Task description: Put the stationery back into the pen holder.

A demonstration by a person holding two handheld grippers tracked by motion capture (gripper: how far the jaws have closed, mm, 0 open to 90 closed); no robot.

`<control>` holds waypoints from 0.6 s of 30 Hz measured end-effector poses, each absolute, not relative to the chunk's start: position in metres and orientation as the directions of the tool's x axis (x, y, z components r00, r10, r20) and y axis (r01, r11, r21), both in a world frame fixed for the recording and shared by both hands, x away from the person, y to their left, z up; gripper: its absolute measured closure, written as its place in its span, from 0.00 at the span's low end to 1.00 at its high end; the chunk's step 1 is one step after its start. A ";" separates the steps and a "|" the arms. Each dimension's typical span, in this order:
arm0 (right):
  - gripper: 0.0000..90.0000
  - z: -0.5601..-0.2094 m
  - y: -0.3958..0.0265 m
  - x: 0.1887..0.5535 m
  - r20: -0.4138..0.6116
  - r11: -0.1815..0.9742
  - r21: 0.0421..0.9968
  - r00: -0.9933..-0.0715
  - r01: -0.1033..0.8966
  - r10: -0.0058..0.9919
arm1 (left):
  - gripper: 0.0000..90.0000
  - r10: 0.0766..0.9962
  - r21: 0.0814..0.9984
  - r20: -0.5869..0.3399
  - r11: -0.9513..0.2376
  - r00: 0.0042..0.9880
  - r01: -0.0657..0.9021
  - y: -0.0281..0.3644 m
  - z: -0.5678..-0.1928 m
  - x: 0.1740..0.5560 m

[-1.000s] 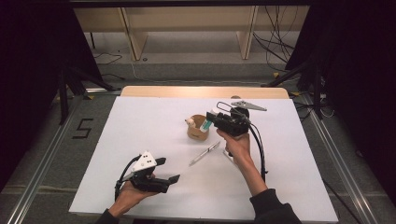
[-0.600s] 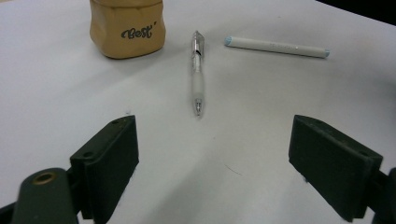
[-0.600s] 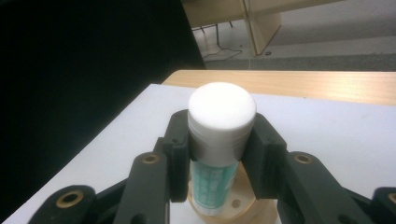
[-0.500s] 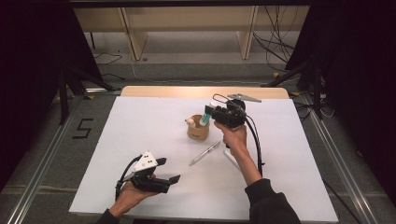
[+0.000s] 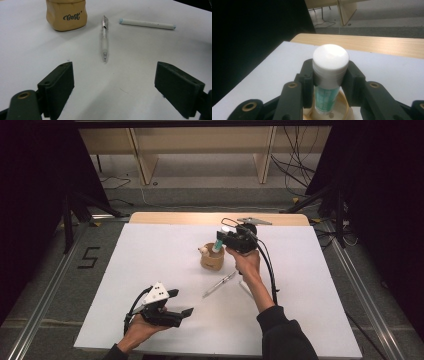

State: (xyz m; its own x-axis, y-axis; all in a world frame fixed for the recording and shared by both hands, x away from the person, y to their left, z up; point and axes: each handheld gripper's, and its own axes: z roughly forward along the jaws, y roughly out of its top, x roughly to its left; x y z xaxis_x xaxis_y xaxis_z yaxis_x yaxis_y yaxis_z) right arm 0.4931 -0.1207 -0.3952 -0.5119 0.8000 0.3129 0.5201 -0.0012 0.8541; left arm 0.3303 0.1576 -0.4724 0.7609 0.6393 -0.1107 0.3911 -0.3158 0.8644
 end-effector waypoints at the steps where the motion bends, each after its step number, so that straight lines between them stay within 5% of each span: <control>1: 0.73 -0.396 -0.120 0.494 0.313 0.000 0.853 -0.512 0.522 0.800 | 0.17 0.640 0.865 -0.111 -0.315 0.761 0.391 0.158 -0.472 0.330; 18: 0.73 -0.403 -0.105 0.508 0.288 0.042 0.836 -0.503 0.547 0.815 | 0.17 0.637 0.864 -0.109 -0.319 0.763 0.389 0.158 -0.472 0.331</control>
